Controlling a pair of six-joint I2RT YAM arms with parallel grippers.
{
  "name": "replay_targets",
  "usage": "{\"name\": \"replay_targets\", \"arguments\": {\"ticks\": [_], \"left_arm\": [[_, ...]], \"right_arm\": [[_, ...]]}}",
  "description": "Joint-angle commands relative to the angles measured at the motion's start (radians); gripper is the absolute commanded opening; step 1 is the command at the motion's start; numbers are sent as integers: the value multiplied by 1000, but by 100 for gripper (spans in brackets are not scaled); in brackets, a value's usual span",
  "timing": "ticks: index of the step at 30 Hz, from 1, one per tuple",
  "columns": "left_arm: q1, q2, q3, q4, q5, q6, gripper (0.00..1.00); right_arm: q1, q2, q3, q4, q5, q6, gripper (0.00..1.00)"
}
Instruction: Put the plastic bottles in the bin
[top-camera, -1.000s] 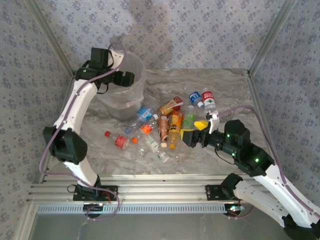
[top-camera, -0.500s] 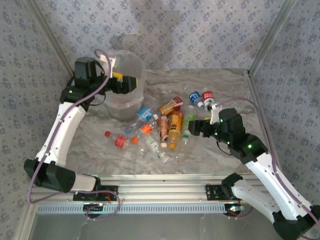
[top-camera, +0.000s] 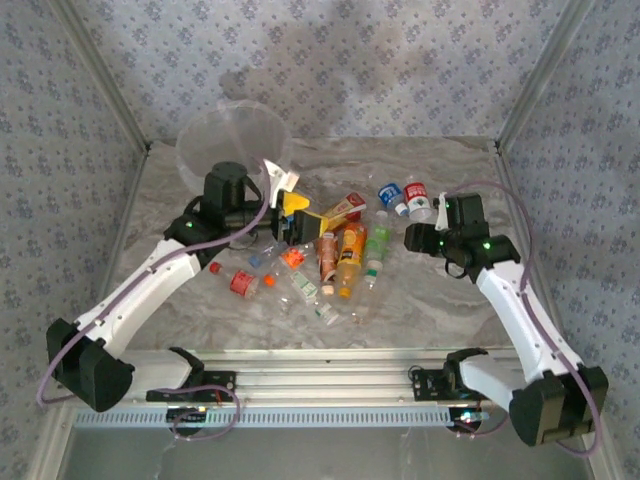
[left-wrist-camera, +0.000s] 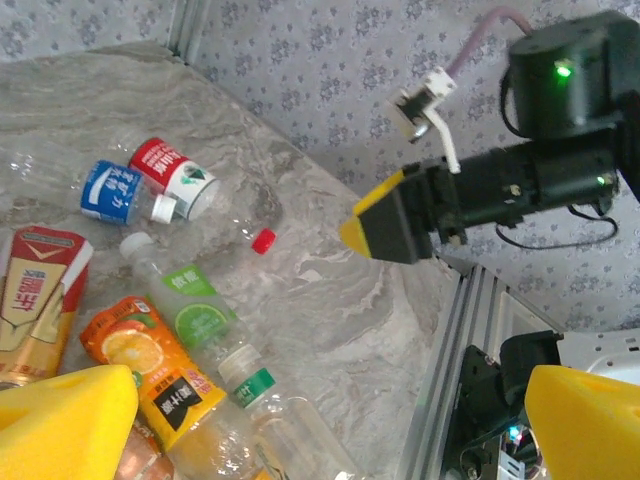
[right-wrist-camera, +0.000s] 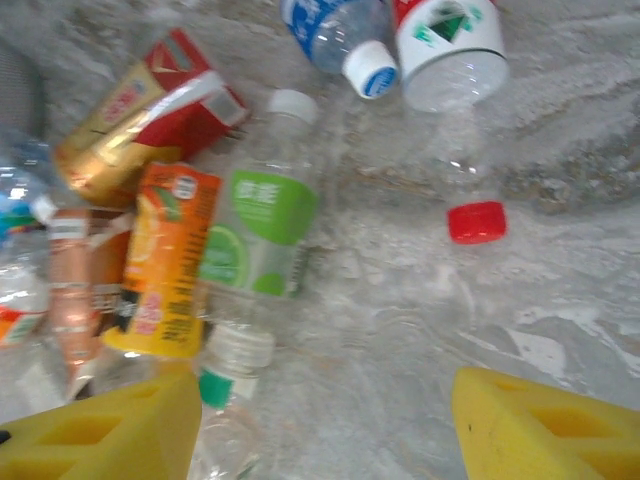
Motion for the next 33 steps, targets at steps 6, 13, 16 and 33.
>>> {"name": "replay_targets", "arguments": {"ticks": [6, 13, 16, 33], "left_arm": [[-51, -43, -47, 109, -109, -37, 100], [-50, -37, -42, 85, -140, -23, 100], [-51, -34, -40, 69, -142, 1, 100], [-60, -6, -37, 45, -133, 30, 100]], "right_arm": [[-66, 159, 34, 44, -1, -79, 65], [-47, 288, 94, 168, 0, -134, 57], [-41, 360, 134, 197, 9, -173, 54], [34, 773, 501, 115, 79, -375, 49]]}}
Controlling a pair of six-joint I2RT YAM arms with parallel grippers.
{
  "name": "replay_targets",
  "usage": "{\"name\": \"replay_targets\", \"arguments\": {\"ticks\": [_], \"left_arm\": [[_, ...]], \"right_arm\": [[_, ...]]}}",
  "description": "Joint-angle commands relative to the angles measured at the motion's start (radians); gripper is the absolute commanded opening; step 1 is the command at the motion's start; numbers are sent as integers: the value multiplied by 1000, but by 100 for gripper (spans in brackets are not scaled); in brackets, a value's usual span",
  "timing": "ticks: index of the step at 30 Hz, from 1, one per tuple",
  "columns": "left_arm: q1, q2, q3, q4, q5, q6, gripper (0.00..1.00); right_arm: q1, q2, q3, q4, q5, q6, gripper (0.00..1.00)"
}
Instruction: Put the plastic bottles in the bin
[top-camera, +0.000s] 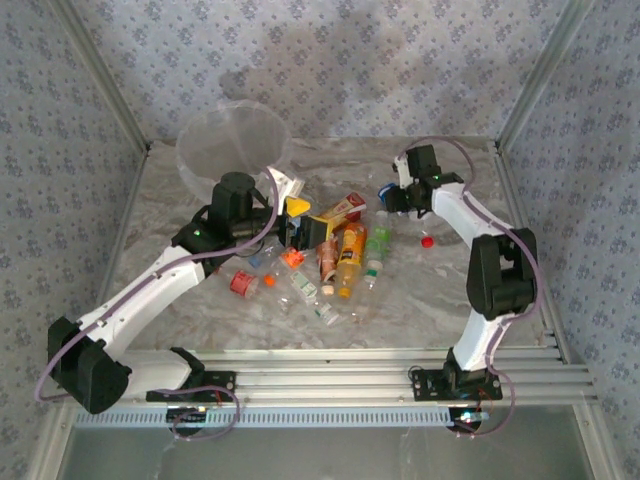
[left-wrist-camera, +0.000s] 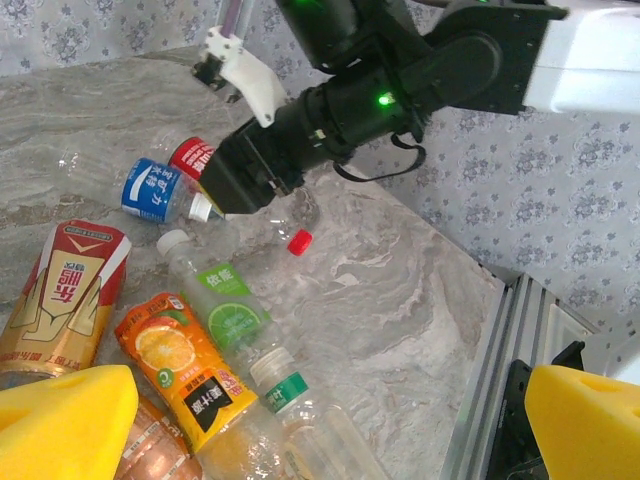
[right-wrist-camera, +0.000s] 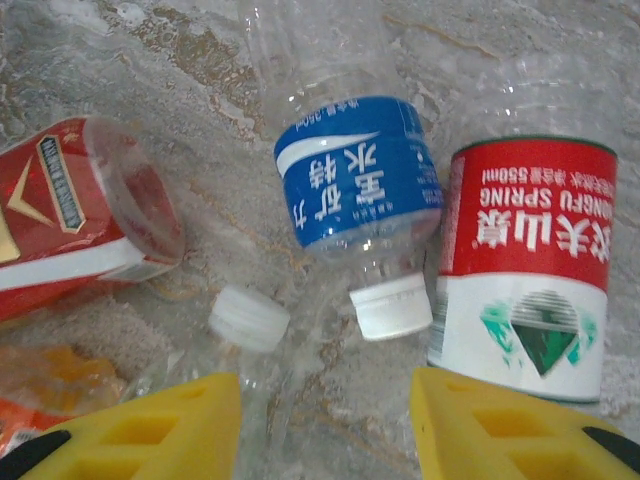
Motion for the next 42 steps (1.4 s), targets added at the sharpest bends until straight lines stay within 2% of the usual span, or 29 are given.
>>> {"name": "replay_targets", "arguments": {"ticks": [1, 6, 24, 42], "left_arm": [[-10, 8, 16, -5, 11, 23, 100], [-14, 9, 19, -10, 13, 30, 100], [-25, 36, 39, -41, 28, 44, 100], [-27, 49, 49, -54, 37, 51, 100]], "right_arm": [[9, 70, 74, -77, 34, -72, 48], [14, 136, 132, -114, 45, -72, 46], [28, 240, 167, -141, 162, -90, 48], [49, 261, 189, -141, 185, -133, 52]]}}
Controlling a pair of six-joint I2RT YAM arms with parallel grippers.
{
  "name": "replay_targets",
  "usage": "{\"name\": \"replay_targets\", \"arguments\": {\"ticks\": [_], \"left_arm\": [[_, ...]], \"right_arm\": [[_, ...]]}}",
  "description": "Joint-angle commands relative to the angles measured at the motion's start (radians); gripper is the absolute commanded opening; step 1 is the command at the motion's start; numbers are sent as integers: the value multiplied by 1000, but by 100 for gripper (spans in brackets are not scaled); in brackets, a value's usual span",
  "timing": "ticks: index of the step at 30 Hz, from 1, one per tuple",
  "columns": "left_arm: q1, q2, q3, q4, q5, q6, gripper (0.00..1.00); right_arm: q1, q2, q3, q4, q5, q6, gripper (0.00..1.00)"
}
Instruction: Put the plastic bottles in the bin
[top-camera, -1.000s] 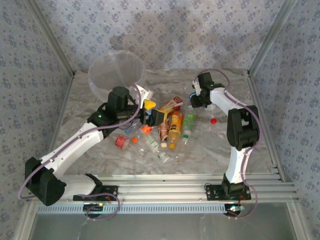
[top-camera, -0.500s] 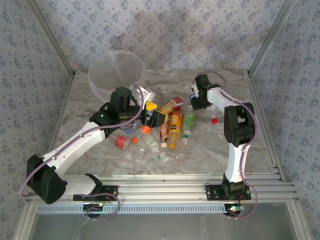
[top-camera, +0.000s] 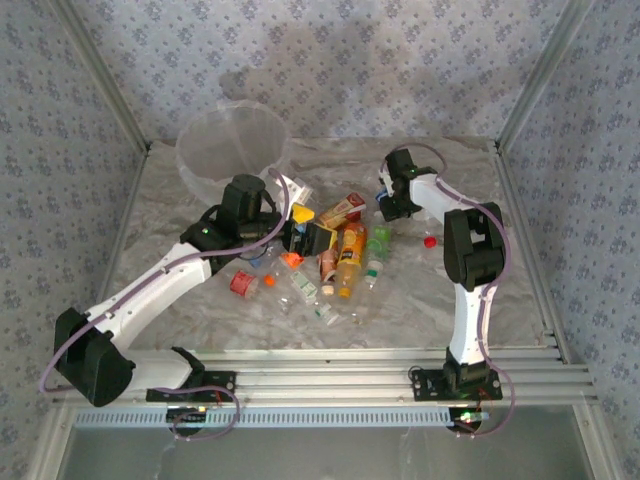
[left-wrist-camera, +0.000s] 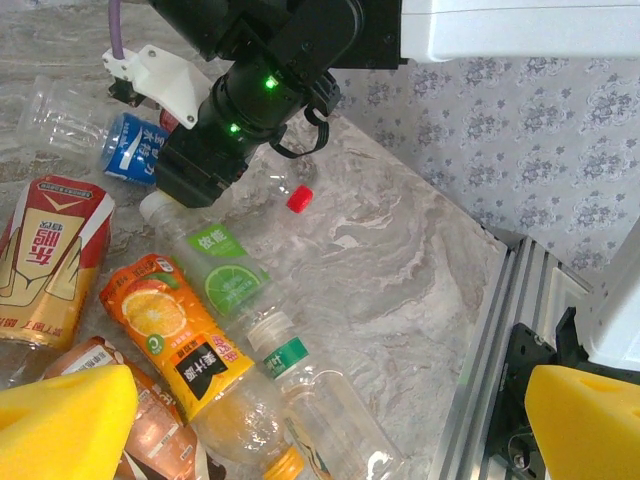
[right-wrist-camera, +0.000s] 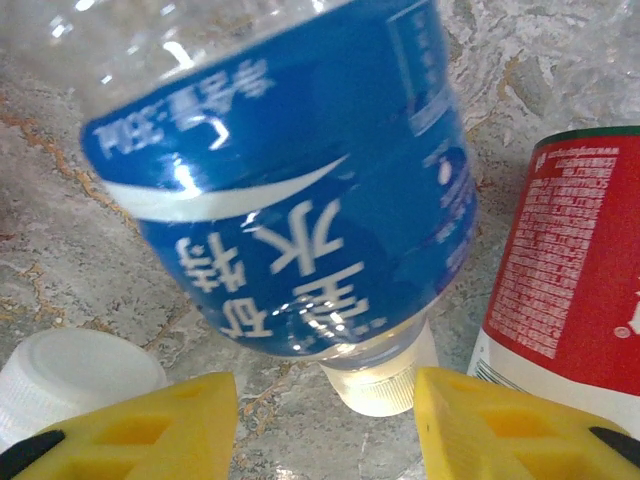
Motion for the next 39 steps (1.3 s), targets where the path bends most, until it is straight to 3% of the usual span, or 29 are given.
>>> {"name": "replay_targets", "arguments": {"ticks": [1, 14, 28, 39], "left_arm": [[-8, 5, 45, -6, 26, 17, 100], [-8, 12, 48, -6, 30, 15, 100], [-8, 20, 48, -5, 32, 15, 100], [-8, 42, 49, -6, 33, 17, 99]], "right_arm": [[10, -10, 14, -21, 1, -29, 52], [36, -98, -28, -11, -15, -42, 53], [4, -51, 41, -71, -79, -114, 74], [-24, 19, 78, -54, -107, -132, 70]]}}
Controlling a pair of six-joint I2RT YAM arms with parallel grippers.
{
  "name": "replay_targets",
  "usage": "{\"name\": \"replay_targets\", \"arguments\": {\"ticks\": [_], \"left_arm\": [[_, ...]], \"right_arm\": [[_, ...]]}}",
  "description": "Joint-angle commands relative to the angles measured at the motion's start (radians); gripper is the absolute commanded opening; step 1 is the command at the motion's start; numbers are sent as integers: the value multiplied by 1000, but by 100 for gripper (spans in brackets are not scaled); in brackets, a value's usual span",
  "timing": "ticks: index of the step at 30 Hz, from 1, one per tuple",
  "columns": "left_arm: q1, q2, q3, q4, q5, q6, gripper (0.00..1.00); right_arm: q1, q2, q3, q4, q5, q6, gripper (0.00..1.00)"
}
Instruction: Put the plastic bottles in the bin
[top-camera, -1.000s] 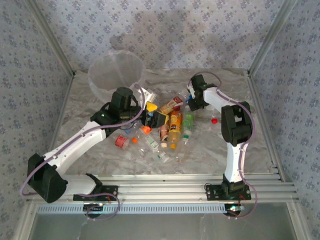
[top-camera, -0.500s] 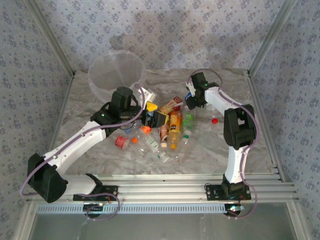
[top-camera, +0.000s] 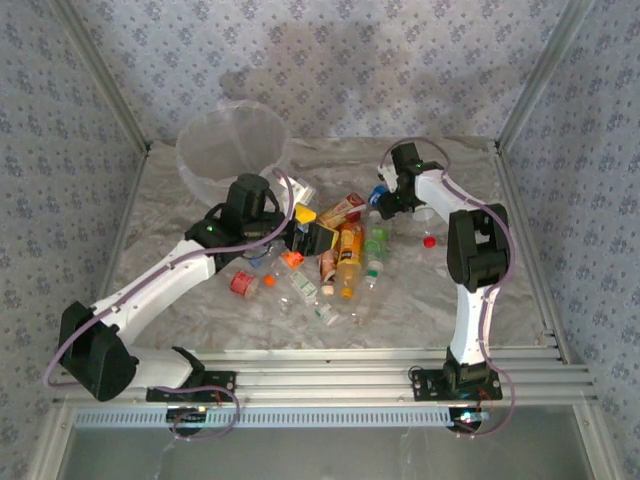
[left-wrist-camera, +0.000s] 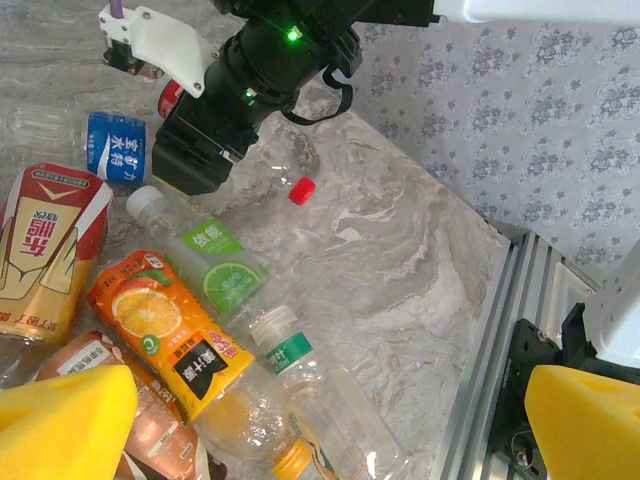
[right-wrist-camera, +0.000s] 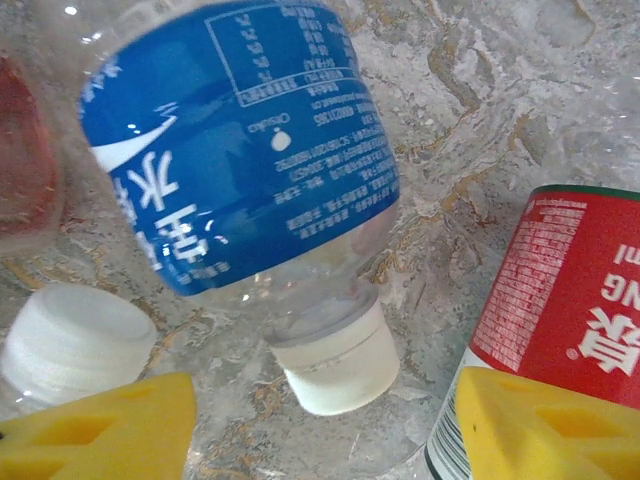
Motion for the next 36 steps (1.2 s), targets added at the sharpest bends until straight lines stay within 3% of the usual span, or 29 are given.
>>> {"name": "replay_targets", "arguments": {"ticks": [1, 9, 36], "left_arm": [[-8, 8, 45, -7, 26, 17, 100], [-8, 16, 51, -20, 25, 27, 100], [-8, 13, 62, -34, 33, 27, 100]], "right_arm": [[1, 38, 43, -19, -17, -19, 70], [4, 79, 77, -41, -44, -32, 69], [49, 84, 8, -29, -65, -16, 40]]}}
